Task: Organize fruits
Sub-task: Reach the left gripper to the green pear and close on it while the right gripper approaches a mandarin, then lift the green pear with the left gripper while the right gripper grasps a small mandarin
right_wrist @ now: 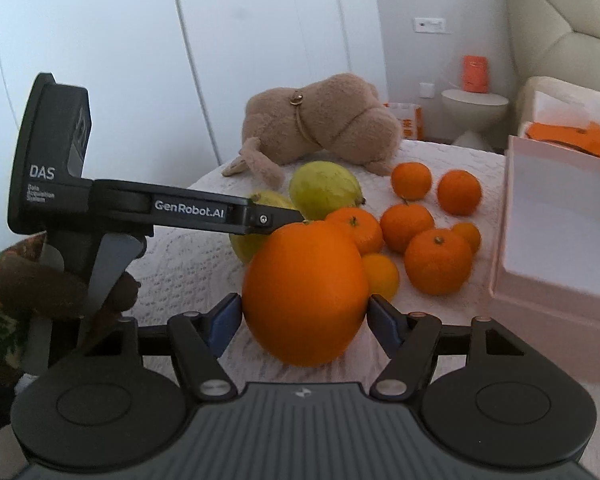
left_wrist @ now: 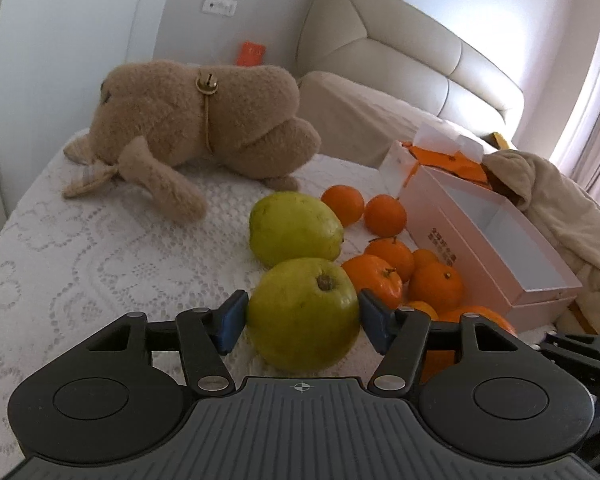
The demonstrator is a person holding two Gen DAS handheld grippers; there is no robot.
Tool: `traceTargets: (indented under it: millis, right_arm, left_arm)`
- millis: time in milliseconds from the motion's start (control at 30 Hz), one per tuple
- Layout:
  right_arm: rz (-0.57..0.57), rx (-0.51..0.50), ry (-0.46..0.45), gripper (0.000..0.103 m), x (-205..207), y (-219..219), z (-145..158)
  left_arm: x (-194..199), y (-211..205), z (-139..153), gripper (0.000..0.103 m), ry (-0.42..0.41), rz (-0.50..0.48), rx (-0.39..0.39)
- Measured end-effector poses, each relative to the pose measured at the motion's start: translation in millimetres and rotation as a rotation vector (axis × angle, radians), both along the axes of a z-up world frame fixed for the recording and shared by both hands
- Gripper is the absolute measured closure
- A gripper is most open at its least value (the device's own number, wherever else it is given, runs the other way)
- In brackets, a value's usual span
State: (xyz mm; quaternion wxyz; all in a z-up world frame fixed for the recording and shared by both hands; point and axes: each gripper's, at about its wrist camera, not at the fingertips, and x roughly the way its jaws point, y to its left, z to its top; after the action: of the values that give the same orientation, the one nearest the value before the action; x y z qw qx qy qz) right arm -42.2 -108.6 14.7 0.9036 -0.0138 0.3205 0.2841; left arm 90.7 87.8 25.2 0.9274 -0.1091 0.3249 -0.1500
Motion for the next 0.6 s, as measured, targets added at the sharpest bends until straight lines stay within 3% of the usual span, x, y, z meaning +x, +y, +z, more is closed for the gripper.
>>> traceTargets:
  millis: [167, 300, 367, 467, 533, 567, 600]
  right_arm:
    - [-0.041, -0.061, -0.011, 0.034, -7, 11, 3]
    - [0.019, 0.004, 0.001, 0.034, 10, 19, 21]
    - [0.059, 0.019, -0.057, 0.034, 1, 16, 38]
    - [0.025, -0.098, -0.199, 0.034, -16, 12, 52]
    - [-0.029, -0.229, -0.234, 0.043, -17, 14, 49]
    - [-0.034, -0.279, -0.226, 0.058, -15, 16, 44]
    - [-0.035, -0.321, -0.210, 0.063, -10, 19, 39]
  left_arm:
    - [-11, 11, 2, 0.038, -0.018, 0.089, 0.014]
    - [-15, 33, 2, 0.038, 0.006, 0.134, -0.045]
    - [-19, 44, 2, 0.038, 0.007, 0.153, -0.063]
    - [-23, 56, 0, 0.038, 0.005, 0.182, -0.087]
    - [-22, 59, -2, 0.038, 0.006, 0.176, -0.104]
    - [-22, 60, -2, 0.038, 0.008, 0.170, -0.111]
    - [-21, 59, -2, 0.038, 0.012, 0.161, -0.117]
